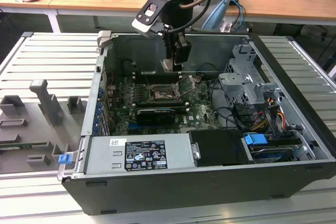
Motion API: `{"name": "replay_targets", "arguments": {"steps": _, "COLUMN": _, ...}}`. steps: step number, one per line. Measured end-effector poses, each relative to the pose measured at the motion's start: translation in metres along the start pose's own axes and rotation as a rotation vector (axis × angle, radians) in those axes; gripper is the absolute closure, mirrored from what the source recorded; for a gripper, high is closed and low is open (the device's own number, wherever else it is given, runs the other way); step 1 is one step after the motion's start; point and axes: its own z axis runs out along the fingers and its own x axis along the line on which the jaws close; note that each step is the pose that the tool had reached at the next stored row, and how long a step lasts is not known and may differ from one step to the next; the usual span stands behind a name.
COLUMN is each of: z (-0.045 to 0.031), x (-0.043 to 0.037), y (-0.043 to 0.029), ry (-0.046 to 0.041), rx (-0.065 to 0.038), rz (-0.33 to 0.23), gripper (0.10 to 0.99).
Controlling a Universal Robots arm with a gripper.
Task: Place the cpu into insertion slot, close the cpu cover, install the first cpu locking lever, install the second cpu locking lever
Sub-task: 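Place the cpu into insertion slot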
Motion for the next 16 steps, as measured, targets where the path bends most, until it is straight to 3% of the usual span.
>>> {"name": "replay_targets", "arguments": {"steps": 9, "z": 0.0088, "x": 0.0, "y": -0.0013, "ry": -0.0035, "rx": 0.004, "rz": 0.039, "gripper": 0.557}}
{"name": "replay_targets", "arguments": {"steps": 13, "z": 0.0131, "x": 0.0, "y": -0.0018, "ry": -0.0099, "rx": 0.008, "rz": 0.122, "gripper": 0.557}}
{"name": "replay_targets", "arguments": {"steps": 16, "z": 0.0152, "x": -0.0001, "y": -0.0019, "ry": -0.0134, "rx": 0.008, "rz": 0.144, "gripper": 0.557}}
